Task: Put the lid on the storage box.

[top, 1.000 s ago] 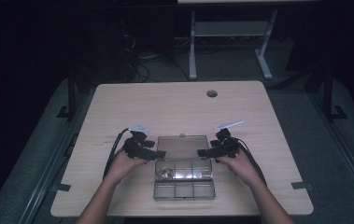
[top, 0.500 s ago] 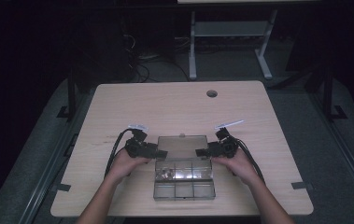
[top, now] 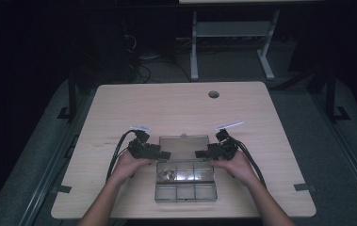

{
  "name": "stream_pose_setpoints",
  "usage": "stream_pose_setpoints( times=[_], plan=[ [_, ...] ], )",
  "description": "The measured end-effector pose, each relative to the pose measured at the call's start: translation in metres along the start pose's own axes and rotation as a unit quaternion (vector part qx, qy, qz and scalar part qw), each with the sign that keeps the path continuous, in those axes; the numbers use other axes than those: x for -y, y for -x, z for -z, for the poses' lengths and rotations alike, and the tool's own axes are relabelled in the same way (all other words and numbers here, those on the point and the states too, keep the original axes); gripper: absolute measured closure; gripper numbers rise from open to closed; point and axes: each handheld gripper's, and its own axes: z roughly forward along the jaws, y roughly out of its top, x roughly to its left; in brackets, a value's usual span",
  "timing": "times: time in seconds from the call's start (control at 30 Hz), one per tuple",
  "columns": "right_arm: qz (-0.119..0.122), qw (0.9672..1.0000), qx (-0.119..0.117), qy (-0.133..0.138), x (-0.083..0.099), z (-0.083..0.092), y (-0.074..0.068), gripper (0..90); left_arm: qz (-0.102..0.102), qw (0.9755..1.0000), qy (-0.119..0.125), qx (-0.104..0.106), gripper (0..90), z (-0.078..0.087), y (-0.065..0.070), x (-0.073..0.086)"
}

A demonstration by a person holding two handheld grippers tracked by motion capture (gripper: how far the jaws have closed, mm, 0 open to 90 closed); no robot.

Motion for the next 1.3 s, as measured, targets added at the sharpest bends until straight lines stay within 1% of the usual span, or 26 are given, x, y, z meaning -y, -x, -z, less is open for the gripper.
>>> stream_pose_setpoints(
  times=[0.13,0.27,0.4,0.43,0.63,0.67,0.73,0.8,0.9,0.93,1.03,1.3],
  plan=[
    [0.007,1.0000,-0.004,0.001,0.000,0.000,0.001,14.1,-0.001,1.0000,-0.001,0.002,17.5,0.000,0.000,0.000],
    [0.012,0.9999,-0.010,0.002,0.000,0.000,0.002,15.1,-0.012,0.9999,-0.001,-0.002,17.5,0.000,0.002,-0.001],
    [0.017,0.9998,-0.011,0.005,0.000,0.001,0.001,17.4,-0.021,0.9998,0.001,0.000,21.0,0.002,0.003,-0.001],
    [0.024,0.9996,-0.009,0.009,0.000,0.002,0.000,18.4,-0.025,0.9997,0.003,-0.001,21.5,0.002,0.003,-0.002],
    [0.035,0.9993,-0.007,0.015,0.001,0.004,-0.002,20.7,-0.038,0.9992,0.007,-0.004,24.6,0.004,0.006,-0.002],
    [0.032,0.9993,-0.005,0.015,0.001,0.004,-0.004,21.0,-0.042,0.9991,0.008,-0.004,25.3,0.004,0.007,-0.002],
    [0.040,0.9990,-0.002,0.021,0.001,0.005,-0.005,22.2,-0.049,0.9987,0.009,-0.007,26.8,0.005,0.008,-0.002],
    [0.042,0.9989,-0.002,0.022,0.001,0.006,-0.006,23.0,-0.051,0.9986,0.011,-0.007,27.7,0.005,0.009,-0.002],
    [0.053,0.9982,-0.001,0.030,0.002,0.006,-0.008,24.5,-0.057,0.9983,0.014,-0.005,29.9,0.006,0.010,-0.002],
    [0.051,0.9983,0.000,0.029,0.002,0.007,-0.009,25.2,-0.059,0.9982,0.015,-0.005,30.8,0.007,0.011,-0.002],
    [0.062,0.9975,0.003,0.034,0.002,0.008,-0.010,26.4,-0.063,0.9978,0.019,-0.007,32.7,0.007,0.012,-0.002],
    [0.080,0.9957,0.010,0.045,0.003,0.011,-0.015,30.3,-0.075,0.9968,0.027,-0.009,38.2,0.010,0.017,-0.001]
  ],
)
